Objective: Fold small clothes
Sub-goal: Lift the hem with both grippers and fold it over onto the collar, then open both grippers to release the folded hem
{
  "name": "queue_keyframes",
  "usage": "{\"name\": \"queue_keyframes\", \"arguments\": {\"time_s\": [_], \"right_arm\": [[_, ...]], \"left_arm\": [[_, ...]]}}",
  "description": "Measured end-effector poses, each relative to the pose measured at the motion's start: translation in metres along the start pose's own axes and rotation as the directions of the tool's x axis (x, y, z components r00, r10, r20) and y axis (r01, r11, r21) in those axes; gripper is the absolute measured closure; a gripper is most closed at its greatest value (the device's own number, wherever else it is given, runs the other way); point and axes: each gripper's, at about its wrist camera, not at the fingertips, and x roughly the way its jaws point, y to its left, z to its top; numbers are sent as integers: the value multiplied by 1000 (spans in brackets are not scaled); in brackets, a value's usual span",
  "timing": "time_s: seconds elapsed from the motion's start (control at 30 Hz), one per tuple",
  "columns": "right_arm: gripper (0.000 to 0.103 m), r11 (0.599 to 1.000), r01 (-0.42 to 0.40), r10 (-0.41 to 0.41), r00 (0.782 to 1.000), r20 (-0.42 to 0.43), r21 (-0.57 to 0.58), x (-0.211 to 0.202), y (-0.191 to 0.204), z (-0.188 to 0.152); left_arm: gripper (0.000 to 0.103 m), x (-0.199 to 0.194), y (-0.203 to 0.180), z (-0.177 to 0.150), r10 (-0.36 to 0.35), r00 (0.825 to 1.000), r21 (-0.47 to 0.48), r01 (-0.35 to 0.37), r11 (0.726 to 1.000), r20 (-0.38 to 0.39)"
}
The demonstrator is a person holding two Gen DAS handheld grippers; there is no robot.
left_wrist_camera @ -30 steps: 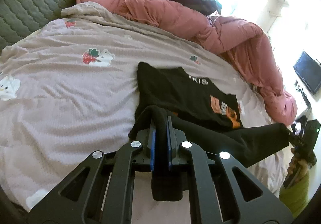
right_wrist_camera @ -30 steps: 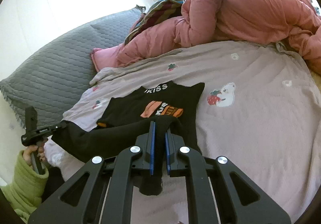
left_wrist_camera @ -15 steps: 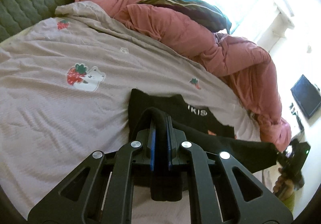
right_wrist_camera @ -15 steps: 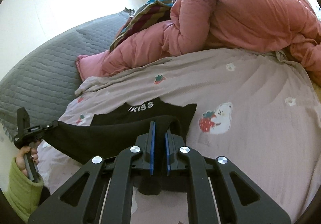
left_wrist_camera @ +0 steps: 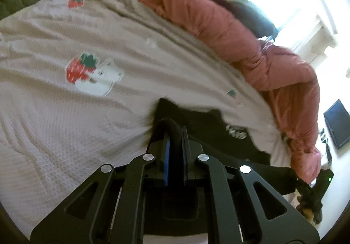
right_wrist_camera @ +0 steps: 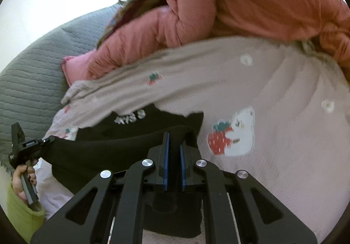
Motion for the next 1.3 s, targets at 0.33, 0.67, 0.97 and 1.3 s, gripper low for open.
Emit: {"name": "queue_keyframes", "arguments": {"time_s": [0.33,0.67,0.97,1.3], "right_arm": [[62,993,62,-60,998,-28,100,11,-24,-21],[56,997,42,-37,997,69,-69,-35,19,-37],[66,965,-28,24,1000,-16,-260,-27,78,-68],[72,941,-84,41,990,-135,-327,8,116,-97]], "left_arm": [[84,-6,14,-11,-29,999,15,29,999,27],[52,-47,-24,-24,109,974,209,-152,966,201],[94,-47,-69,-80,89,987,436,-140,889,134],[94,-5,-83,-126,179,984,575,-160,803,23]]}}
